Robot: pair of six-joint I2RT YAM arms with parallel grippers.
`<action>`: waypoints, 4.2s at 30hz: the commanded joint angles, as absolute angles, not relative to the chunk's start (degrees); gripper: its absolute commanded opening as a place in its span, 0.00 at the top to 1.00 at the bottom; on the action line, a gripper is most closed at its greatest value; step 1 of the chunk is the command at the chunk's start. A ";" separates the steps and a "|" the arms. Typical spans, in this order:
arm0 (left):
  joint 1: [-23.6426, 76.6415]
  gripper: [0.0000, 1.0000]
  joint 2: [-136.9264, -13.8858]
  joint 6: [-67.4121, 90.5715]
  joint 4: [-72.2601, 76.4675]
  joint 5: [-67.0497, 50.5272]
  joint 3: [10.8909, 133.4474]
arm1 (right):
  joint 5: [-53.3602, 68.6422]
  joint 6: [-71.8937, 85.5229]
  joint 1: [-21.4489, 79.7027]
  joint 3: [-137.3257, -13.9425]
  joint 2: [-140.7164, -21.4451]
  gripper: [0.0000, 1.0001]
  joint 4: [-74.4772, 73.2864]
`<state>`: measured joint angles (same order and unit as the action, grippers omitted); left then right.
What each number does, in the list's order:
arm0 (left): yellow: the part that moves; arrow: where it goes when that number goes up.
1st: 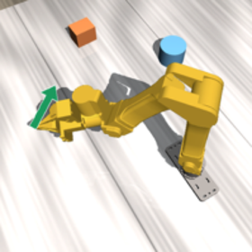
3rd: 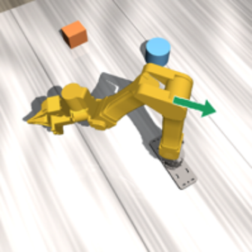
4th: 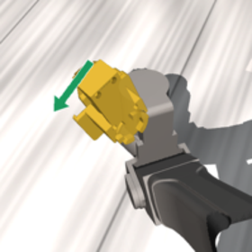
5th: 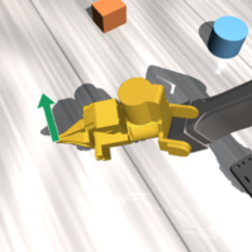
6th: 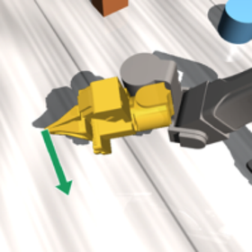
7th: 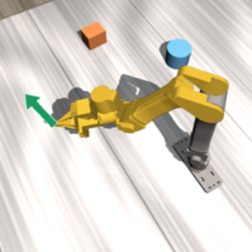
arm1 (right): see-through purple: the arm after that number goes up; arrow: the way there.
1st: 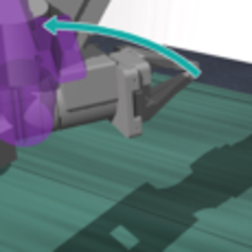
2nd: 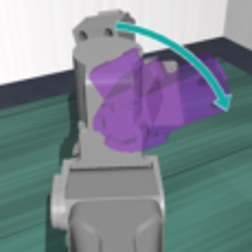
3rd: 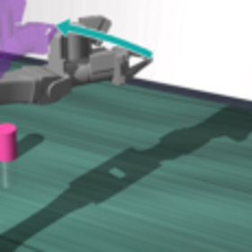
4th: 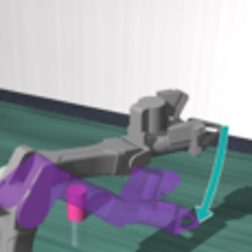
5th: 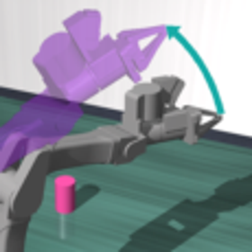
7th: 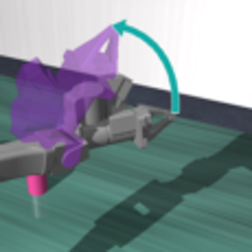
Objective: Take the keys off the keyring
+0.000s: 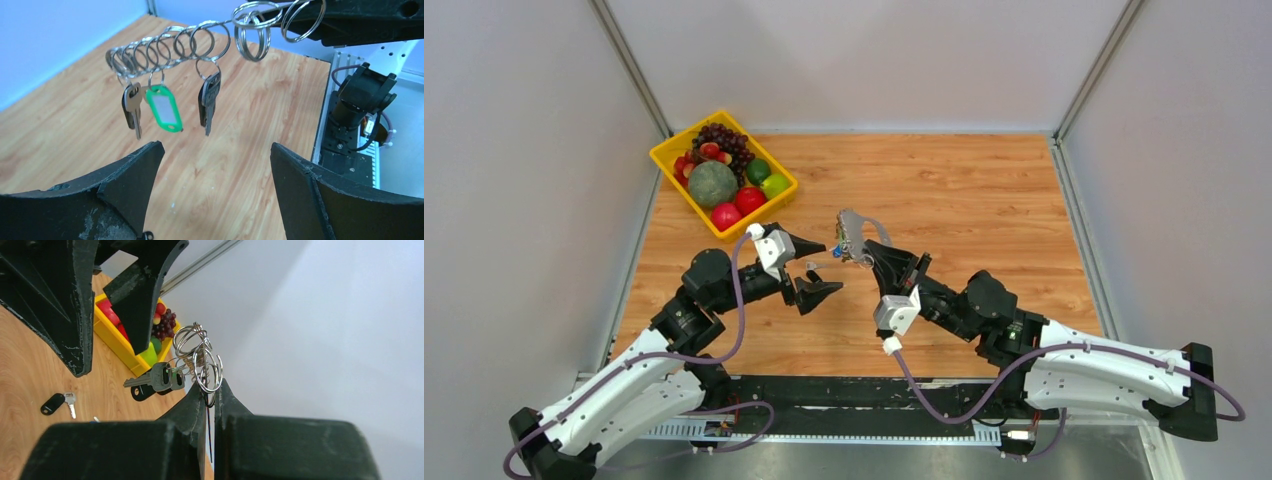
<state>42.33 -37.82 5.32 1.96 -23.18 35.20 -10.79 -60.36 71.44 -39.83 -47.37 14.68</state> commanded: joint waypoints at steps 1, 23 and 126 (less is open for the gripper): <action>42.10 0.10 -38.94 -1.98 6.95 -26.93 38.23 | -5.44 -64.98 71.37 -43.01 -46.24 1.00 19.62; 42.09 0.33 -43.48 1.87 15.36 -35.65 40.21 | -1.30 -65.63 71.44 -41.79 -43.45 1.00 20.77; 45.52 1.00 -46.46 -40.04 -5.96 -21.84 42.58 | 32.13 5.09 42.46 -29.36 -58.46 0.67 33.17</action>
